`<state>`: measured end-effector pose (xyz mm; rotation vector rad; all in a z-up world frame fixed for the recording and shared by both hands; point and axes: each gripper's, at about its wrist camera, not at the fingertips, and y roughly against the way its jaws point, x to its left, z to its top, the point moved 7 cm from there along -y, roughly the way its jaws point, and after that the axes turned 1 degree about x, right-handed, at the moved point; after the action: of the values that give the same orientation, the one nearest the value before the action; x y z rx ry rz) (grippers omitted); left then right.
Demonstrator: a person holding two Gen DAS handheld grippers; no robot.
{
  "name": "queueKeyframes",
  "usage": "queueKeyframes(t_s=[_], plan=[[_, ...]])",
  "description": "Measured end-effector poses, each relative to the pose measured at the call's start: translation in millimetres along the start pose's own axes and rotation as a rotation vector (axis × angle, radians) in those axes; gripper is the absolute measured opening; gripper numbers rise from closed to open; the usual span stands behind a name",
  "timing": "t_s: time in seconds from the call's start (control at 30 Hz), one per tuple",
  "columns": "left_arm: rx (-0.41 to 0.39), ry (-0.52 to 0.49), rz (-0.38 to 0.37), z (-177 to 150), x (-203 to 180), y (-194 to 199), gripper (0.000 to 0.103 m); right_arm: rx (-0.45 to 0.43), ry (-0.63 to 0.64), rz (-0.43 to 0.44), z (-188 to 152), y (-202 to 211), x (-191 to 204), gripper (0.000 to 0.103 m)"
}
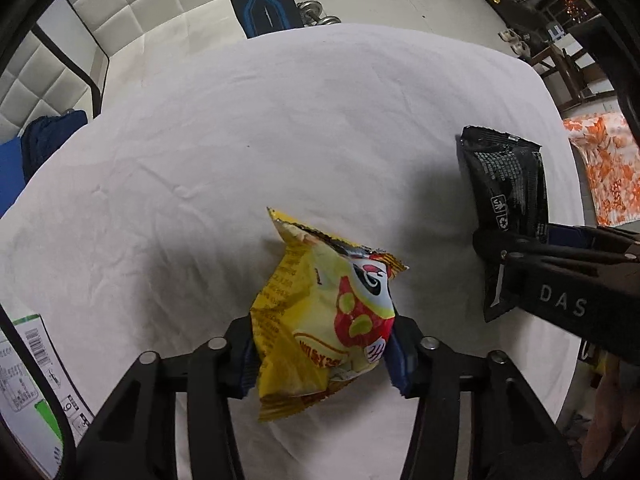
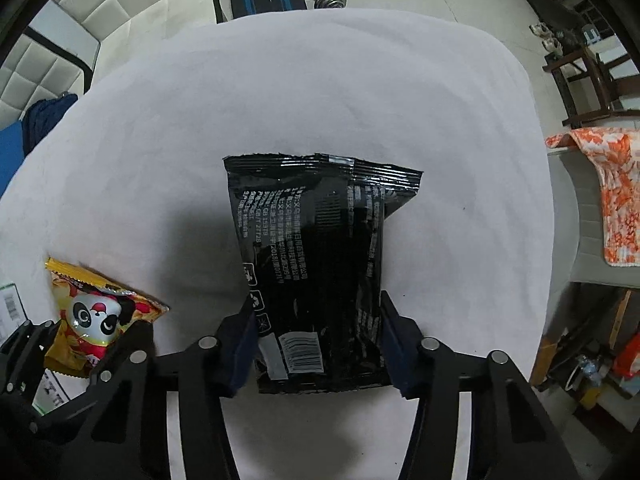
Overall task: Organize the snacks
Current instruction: 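Grasp the yellow panda bag with the left gripper while the right grasps the black pack, then carry the yellow bag and black pack over the box with both grippers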
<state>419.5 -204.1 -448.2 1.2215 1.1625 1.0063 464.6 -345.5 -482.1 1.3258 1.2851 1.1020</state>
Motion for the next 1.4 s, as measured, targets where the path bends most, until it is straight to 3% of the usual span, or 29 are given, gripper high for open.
queueKeyframes(t_s=[0.2, 0.43, 0.8, 0.93, 1.1, 1.4], plan=[[-0.046, 0.057, -0.010, -11, 3, 14, 0.044, -0.002, 0.002, 0.027, -16, 6, 8, 0.050], [-0.153, 0.115, -0.019, -37, 24, 65, 0.044, -0.048, 0.030, 0.079, -54, 34, 22, 0.049], [-0.299, 0.141, -0.002, -79, 64, 147, 0.044, -0.198, 0.102, 0.151, -135, 130, 82, 0.049], [-0.350, 0.171, -0.012, -105, 96, 181, 0.044, -0.247, 0.146, 0.193, -164, 169, 121, 0.049], [-0.395, 0.215, -0.009, -142, 143, 215, 0.044, -0.278, 0.234, 0.254, -203, 206, 203, 0.049], [-0.392, 0.370, 0.039, -231, 274, 239, 0.044, -0.202, 0.365, 0.338, -254, 194, 352, 0.049]])
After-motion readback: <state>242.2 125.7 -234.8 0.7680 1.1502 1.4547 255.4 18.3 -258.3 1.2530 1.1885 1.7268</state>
